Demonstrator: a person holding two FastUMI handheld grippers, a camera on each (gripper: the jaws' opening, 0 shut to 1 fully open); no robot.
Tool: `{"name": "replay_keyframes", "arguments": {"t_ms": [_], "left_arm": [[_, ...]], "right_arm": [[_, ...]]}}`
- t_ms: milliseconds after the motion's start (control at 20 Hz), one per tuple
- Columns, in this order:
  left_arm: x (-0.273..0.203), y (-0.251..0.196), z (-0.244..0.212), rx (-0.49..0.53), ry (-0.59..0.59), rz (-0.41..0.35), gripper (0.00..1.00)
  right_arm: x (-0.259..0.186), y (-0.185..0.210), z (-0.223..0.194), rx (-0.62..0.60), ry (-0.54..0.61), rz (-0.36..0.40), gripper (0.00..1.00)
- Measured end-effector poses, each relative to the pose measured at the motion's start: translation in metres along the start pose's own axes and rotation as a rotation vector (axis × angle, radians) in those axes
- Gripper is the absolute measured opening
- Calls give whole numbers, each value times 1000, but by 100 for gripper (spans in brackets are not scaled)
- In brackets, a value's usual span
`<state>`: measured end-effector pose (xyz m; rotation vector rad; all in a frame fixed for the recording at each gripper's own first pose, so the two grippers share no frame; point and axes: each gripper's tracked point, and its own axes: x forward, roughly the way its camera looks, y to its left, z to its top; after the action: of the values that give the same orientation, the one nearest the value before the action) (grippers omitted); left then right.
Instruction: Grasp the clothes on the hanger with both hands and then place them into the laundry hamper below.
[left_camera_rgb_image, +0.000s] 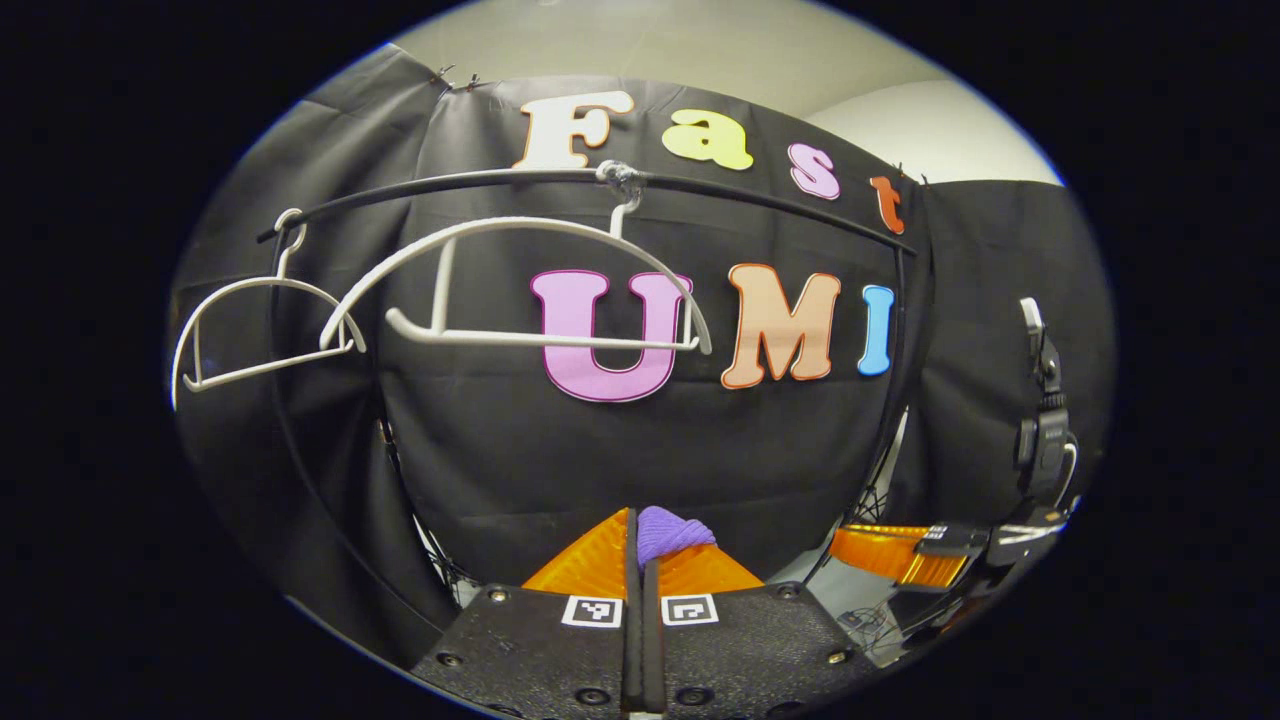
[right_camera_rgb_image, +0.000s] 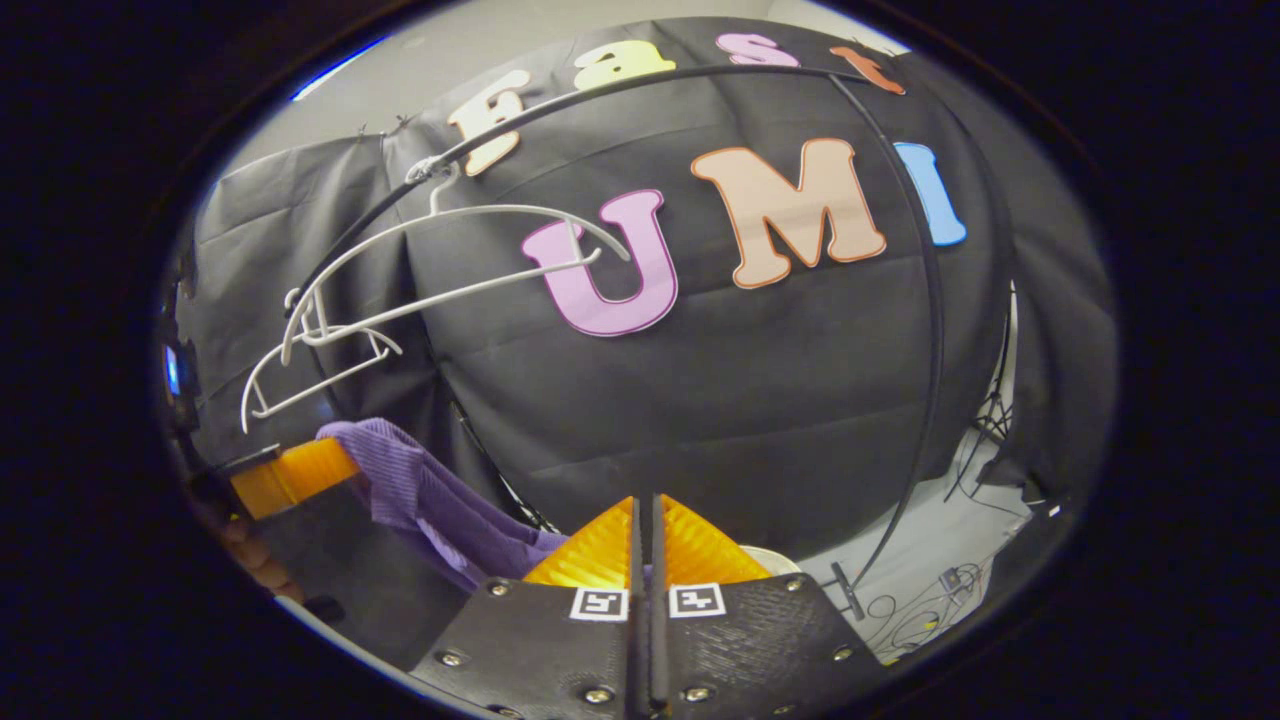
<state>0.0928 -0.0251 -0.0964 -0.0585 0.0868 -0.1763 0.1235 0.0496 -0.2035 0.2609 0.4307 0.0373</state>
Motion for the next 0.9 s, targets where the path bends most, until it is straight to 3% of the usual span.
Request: {"name": "replay_keyframes", "arguments": {"t_ms": [250,550,900], "left_arm": [[31,-34,28,-56,-19,-38,0],[74,-65,36,-61,-31,-101,0],[122,-50,-59,29,98,-68,1]], "right_arm": [[13,-8,22,-21,-2,-22,1],[47,-10,13,-74,42,-15,1],[98,-33,-45,-76,171,-43,1]]}}
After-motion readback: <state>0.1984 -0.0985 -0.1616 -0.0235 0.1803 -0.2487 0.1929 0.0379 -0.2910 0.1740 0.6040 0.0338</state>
